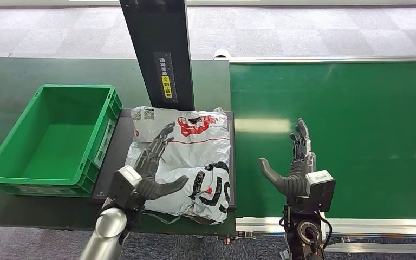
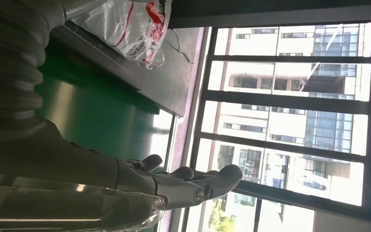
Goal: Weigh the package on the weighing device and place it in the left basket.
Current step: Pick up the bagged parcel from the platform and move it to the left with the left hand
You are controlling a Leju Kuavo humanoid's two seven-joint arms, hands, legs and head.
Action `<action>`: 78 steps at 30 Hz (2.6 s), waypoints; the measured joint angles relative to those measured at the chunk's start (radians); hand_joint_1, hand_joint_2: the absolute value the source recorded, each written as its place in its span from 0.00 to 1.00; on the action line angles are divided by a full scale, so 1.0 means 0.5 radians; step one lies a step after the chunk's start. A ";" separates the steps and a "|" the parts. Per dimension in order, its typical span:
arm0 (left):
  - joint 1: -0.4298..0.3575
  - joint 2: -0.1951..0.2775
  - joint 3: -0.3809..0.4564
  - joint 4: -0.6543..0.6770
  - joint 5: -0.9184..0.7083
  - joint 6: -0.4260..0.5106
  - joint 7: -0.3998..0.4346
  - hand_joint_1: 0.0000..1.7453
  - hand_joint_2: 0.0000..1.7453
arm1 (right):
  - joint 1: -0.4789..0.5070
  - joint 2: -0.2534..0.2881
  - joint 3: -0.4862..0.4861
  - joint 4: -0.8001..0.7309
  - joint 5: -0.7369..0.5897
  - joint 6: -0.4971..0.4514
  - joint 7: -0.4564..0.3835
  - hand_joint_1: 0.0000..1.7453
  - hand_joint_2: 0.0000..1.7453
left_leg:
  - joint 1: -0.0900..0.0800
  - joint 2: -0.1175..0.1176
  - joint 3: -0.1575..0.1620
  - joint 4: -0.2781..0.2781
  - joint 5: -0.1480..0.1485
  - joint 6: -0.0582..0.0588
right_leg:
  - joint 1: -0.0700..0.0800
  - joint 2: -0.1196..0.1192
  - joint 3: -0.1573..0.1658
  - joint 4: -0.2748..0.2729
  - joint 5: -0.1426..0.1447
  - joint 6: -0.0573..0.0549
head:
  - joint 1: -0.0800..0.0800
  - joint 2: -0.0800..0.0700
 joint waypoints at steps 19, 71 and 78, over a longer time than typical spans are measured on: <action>-0.249 0.011 -0.219 0.489 -0.474 0.132 0.170 0.00 1.00 | 0.045 0.047 -0.098 -0.067 0.039 0.008 0.036 0.00 1.00 | 0.000 0.000 0.000 0.000 0.000 0.000 | 0.000 0.001 0.000 0.000 0.000 0.000 | 0.000 0.000; -0.300 -0.044 -0.355 0.658 -0.876 0.424 0.112 1.00 1.00 | 0.023 0.084 -0.162 0.343 0.154 0.141 0.560 0.00 1.00 | 0.000 -0.003 0.000 0.000 0.000 0.000 | 0.000 -0.001 0.002 0.000 0.000 0.000 | 0.000 0.000; -0.205 -0.045 -0.274 0.445 -0.466 0.557 -0.200 1.00 1.00 | 0.008 0.074 -0.134 0.380 0.129 0.188 0.431 0.00 1.00 | 0.000 -0.002 -0.001 0.000 0.000 0.000 | 0.000 -0.001 0.001 0.001 0.000 0.000 | 0.000 0.000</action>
